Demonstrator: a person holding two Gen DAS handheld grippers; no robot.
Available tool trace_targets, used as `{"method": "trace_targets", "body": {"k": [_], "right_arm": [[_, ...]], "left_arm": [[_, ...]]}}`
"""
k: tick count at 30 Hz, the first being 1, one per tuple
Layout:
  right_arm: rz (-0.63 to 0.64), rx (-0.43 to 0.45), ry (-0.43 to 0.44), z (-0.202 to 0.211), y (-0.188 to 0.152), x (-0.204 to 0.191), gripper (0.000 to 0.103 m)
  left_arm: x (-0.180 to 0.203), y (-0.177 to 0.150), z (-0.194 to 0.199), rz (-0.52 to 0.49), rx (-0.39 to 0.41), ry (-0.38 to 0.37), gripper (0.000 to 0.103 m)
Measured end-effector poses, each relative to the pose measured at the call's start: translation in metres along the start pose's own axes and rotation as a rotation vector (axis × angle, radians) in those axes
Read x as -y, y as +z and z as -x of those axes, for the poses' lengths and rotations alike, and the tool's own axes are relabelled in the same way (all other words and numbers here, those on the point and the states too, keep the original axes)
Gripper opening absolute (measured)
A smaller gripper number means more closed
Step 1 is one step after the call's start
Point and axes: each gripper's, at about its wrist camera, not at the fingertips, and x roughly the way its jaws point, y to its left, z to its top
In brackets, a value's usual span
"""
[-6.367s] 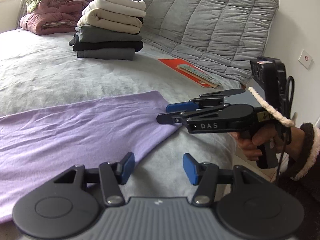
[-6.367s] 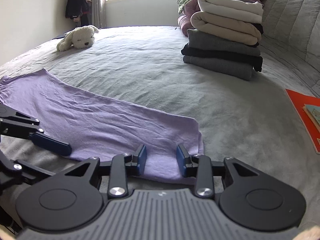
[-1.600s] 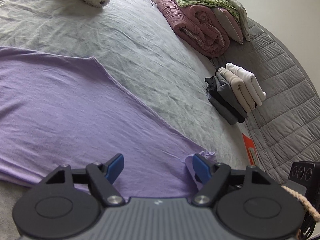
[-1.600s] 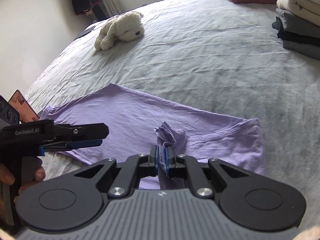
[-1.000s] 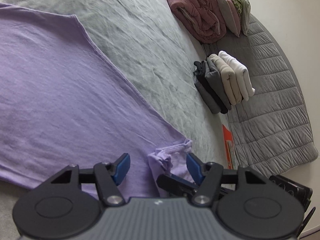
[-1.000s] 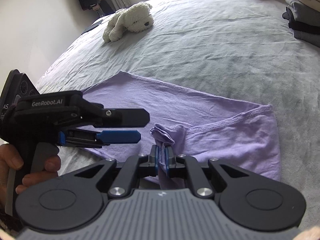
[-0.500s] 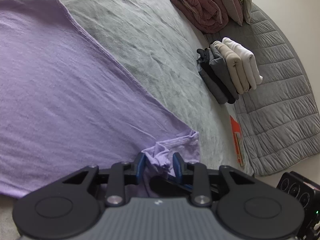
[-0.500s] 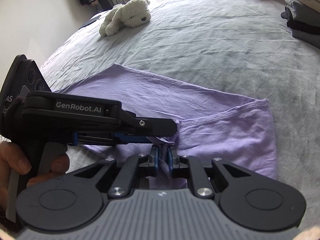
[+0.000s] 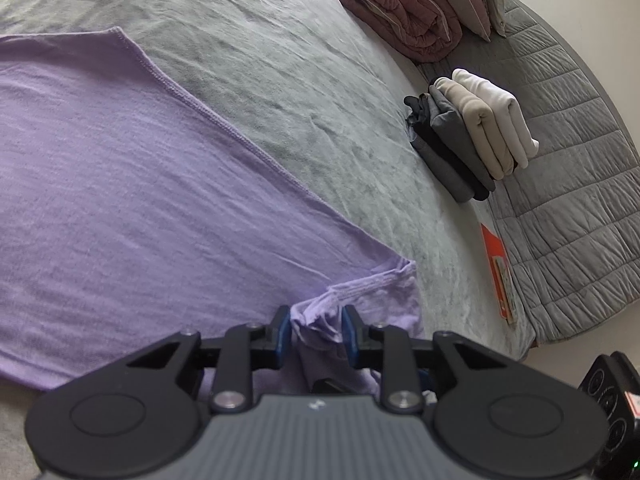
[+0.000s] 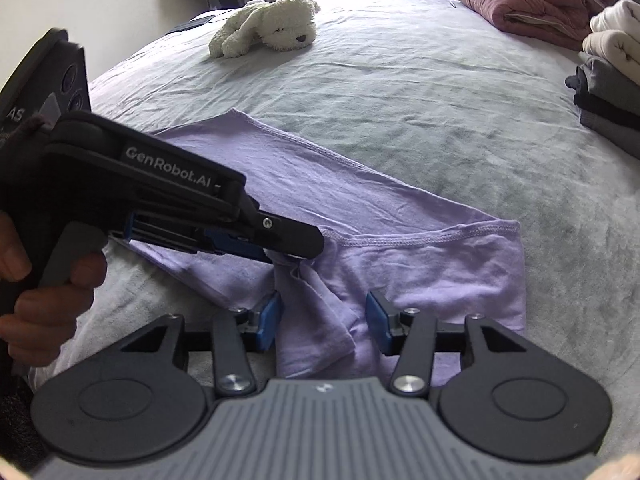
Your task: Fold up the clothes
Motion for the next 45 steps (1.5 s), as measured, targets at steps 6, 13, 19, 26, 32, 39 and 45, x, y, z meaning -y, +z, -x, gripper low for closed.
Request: {"method": "trace_targets", "body": {"k": [6, 13, 19, 26, 32, 39, 45], "right_arm": [[0.080, -0.012, -0.029, -0.003, -0.003, -0.016, 0.026], [0.017, 0.021, -0.002, 0.001, 0.002, -0.016, 0.008], [-0.112, 0.054, 0.046, 0.002, 0.018, -0.020, 0.008], [-0.150, 0.112, 0.135, -0.006, 0.045, -0.055, 0.008], [-0.174, 0.133, 0.228, -0.030, 0.069, -0.094, 0.009], [-0.183, 0.143, 0.333, -0.061, 0.095, -0.145, 0.009], [-0.194, 0.142, 0.402, -0.086, 0.108, -0.181, 0.009]], "left_arm": [[-0.002, 0.000, -0.001, 0.005, -0.027, 0.000, 0.026], [0.002, 0.007, 0.005, -0.008, 0.011, 0.019, 0.005], [0.008, 0.021, 0.024, -0.054, 0.062, 0.034, 0.005], [0.000, 0.044, 0.064, -0.163, 0.133, 0.106, 0.005], [-0.029, 0.058, 0.110, -0.190, 0.215, 0.156, 0.005], [-0.086, 0.072, 0.159, -0.096, 0.296, 0.204, 0.005], [-0.116, 0.075, 0.189, -0.064, 0.351, 0.253, 0.005]]}}
